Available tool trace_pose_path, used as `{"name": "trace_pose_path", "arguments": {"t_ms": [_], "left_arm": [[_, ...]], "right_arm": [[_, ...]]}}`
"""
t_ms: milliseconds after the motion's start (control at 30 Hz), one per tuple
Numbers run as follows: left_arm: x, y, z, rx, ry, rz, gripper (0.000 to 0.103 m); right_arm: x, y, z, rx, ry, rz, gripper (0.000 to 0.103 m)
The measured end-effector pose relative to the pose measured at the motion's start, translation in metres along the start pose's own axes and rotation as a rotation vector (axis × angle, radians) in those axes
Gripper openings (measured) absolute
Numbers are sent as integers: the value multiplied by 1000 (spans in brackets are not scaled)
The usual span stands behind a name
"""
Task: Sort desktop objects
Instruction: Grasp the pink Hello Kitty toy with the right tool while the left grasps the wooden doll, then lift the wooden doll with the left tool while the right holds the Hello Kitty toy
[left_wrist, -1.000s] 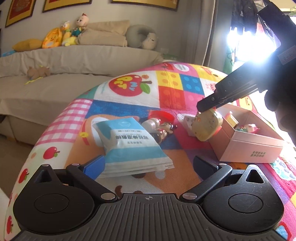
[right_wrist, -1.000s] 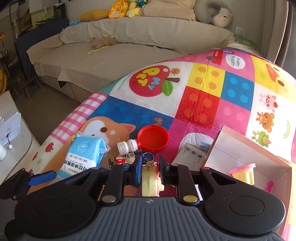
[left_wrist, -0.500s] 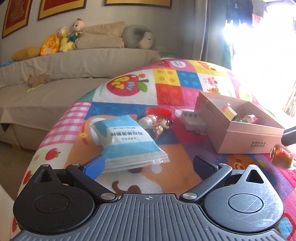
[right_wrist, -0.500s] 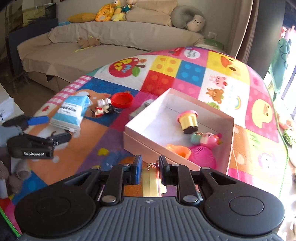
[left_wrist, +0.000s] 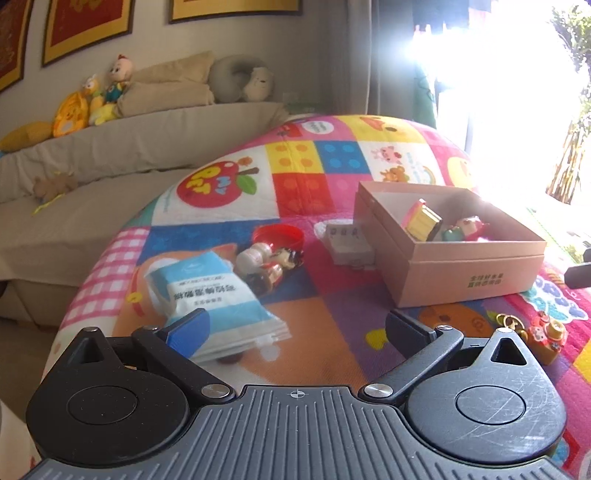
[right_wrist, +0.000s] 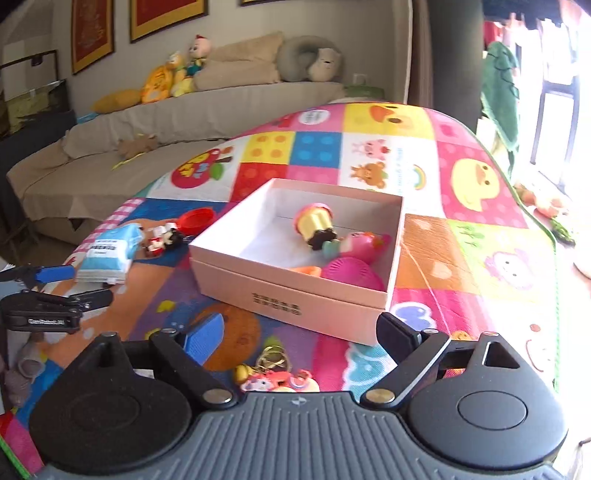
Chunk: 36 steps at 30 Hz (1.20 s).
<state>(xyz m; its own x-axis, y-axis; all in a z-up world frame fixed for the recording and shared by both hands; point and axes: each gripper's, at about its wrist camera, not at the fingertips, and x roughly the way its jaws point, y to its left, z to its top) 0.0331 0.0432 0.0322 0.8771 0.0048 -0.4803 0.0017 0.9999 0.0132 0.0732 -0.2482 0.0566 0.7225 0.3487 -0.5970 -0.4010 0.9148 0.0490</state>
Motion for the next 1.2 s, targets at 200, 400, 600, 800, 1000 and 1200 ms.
{"name": "trace_pose_path", "arguments": {"t_ms": [200, 400, 600, 800, 1000, 1200], "left_arm": [[55, -9, 37, 43, 29, 41, 103], [111, 11, 42, 48, 193, 44, 72], [131, 9, 37, 120, 226, 85, 74], [129, 1, 39, 124, 230, 66, 37], [80, -16, 21, 156, 226, -22, 33], [20, -29, -8, 92, 258, -241, 38]], "right_arm": [[21, -11, -28, 102, 26, 3, 100], [27, -1, -46, 54, 22, 6, 100], [35, -7, -50, 105, 48, 30, 103], [37, -8, -51, 113, 59, 38, 103], [37, -8, -52, 122, 58, 42, 103], [38, -7, -51, 118, 62, 37, 103]]}}
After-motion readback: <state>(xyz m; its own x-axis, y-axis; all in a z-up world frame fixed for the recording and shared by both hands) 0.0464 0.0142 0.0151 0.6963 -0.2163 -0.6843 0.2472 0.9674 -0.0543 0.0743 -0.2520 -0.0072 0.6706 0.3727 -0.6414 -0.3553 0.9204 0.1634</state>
